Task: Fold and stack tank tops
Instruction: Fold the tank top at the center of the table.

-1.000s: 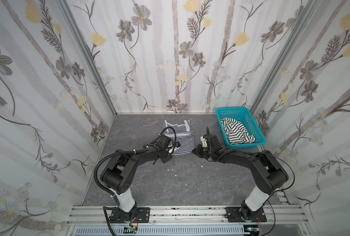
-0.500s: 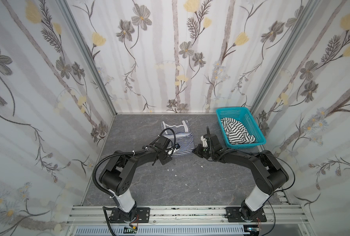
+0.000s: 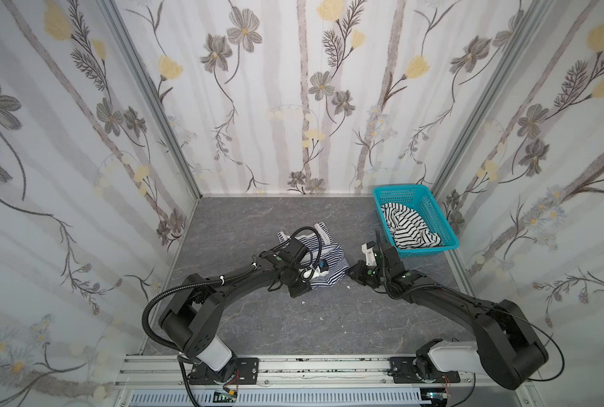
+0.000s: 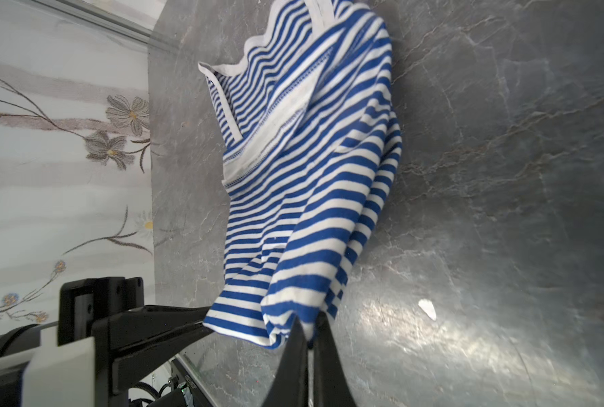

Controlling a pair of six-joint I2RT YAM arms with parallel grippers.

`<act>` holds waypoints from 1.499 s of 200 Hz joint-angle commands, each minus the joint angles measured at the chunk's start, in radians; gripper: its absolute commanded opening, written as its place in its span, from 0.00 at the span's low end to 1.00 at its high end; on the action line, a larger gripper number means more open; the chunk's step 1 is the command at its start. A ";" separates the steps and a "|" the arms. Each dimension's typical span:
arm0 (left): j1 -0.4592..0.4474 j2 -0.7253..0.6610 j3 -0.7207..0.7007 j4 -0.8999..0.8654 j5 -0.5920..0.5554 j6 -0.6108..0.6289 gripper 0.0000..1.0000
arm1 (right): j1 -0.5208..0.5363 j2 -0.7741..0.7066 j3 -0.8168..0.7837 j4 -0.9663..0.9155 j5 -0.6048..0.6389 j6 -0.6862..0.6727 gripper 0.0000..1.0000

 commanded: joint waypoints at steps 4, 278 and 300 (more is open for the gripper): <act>-0.035 -0.013 0.035 -0.099 0.155 -0.031 0.06 | -0.017 -0.108 -0.008 -0.122 0.023 -0.038 0.00; 0.326 0.398 0.463 -0.163 0.241 0.051 0.14 | -0.098 0.659 0.916 -0.471 -0.020 -0.322 0.03; 0.337 0.456 0.510 -0.162 0.224 0.044 0.19 | -0.112 0.717 0.950 -0.469 -0.014 -0.326 0.04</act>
